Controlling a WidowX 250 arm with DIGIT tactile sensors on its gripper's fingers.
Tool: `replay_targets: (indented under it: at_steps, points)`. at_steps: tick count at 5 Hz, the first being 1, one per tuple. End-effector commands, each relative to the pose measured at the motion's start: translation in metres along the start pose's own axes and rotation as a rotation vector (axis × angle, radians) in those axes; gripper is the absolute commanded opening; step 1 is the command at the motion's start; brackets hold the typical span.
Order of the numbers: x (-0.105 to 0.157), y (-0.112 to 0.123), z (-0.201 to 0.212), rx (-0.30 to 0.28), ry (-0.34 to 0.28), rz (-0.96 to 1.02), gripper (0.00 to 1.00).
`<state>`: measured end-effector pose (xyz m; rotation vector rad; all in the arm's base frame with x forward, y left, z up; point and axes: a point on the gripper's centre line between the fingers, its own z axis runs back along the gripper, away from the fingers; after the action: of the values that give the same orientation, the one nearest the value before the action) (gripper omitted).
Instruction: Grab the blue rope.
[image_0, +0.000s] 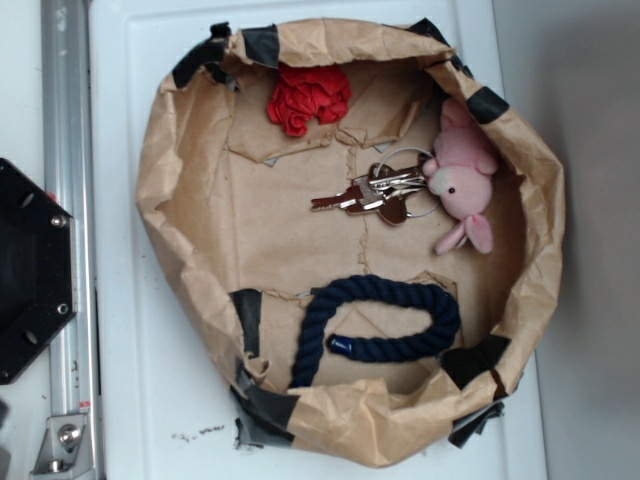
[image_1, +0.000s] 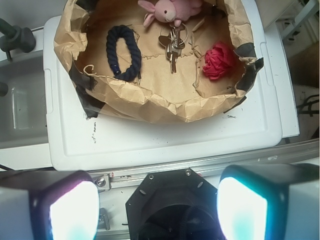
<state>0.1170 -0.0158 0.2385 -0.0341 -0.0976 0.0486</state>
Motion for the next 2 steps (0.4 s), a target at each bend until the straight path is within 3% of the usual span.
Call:
replay_targets:
  at_steps: [1, 2]
  points:
    - [0.000, 0.000, 0.000, 0.000, 0.000, 0.000, 1.00]
    - [0.045, 0.011, -0.032, 0.022, -0.070, -0.016, 1.00]
